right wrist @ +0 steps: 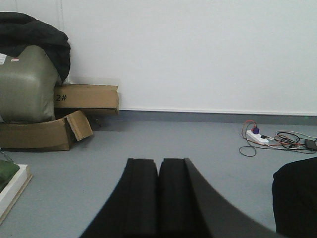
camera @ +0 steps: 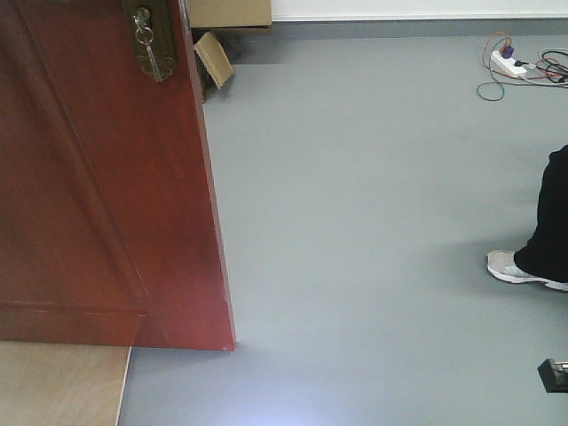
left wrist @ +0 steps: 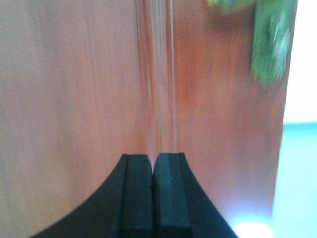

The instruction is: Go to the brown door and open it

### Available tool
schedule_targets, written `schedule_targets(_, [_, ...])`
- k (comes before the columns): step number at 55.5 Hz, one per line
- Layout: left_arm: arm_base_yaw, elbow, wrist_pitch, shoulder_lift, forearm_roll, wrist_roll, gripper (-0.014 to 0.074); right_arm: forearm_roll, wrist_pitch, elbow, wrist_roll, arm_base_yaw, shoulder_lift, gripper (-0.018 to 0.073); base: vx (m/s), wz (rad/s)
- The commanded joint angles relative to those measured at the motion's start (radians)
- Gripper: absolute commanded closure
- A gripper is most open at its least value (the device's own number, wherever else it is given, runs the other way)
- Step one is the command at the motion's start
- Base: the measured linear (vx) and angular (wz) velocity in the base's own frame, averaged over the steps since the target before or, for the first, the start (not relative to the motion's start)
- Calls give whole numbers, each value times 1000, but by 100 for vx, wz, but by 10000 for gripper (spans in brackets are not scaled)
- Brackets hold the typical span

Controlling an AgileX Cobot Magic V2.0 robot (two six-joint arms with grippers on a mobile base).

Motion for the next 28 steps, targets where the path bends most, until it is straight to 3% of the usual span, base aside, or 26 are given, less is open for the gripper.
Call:
schedule_targets(1, [-7,10,-164,11,31,-10,600,-4,-81,6,-6,-1,-9,559,0,0])
schedule_targets(28, [-56,8,-129,-93,33,-10,600,-4,-81,6,-6,-1,-9,559,0,0])
